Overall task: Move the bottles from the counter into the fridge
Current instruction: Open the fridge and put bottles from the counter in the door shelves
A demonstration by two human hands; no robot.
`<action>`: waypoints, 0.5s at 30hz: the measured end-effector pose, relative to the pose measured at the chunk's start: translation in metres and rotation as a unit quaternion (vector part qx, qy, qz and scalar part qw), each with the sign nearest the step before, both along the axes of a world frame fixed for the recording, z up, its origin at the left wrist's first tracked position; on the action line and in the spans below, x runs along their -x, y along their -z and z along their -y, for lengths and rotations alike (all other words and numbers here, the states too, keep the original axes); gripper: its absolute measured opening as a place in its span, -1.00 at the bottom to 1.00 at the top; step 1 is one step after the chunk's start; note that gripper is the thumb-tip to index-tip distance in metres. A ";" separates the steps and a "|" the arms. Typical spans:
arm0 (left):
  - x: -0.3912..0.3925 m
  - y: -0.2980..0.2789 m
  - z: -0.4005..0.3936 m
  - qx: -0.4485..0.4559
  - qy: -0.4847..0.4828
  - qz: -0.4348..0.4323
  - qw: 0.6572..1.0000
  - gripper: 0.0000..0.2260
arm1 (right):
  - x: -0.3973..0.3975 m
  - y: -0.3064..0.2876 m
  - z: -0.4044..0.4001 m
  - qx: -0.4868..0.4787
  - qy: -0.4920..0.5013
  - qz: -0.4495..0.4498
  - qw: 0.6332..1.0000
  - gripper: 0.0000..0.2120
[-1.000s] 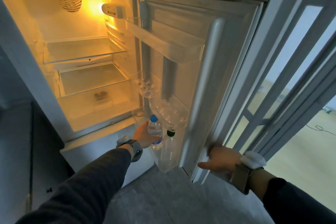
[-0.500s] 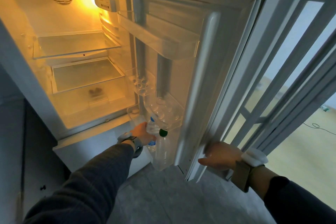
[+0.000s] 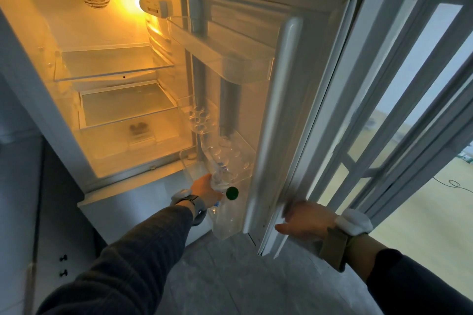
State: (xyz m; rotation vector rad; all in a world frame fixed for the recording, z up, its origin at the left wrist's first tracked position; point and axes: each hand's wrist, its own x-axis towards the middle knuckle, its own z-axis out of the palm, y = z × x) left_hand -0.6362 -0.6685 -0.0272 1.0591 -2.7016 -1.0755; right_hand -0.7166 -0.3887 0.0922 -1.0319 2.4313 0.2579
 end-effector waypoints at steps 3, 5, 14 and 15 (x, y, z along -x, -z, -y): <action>0.000 -0.004 -0.003 0.001 0.011 0.006 1.000 -0.81 | 0.001 0.000 -0.002 0.002 -0.002 0.002 1.000 -0.42; 0.000 -0.006 -0.002 -0.005 0.024 0.017 1.000 -0.78 | 0.000 -0.001 -0.002 0.006 -0.005 0.006 1.000 -0.43; -0.002 0.005 0.018 -0.010 0.054 0.057 0.997 -0.41 | -0.004 -0.003 -0.006 0.026 -0.020 0.005 0.999 -0.50; -0.007 -0.006 0.011 -0.017 0.045 0.049 0.998 -0.40 | -0.004 -0.002 -0.005 0.027 -0.020 0.007 0.999 -0.50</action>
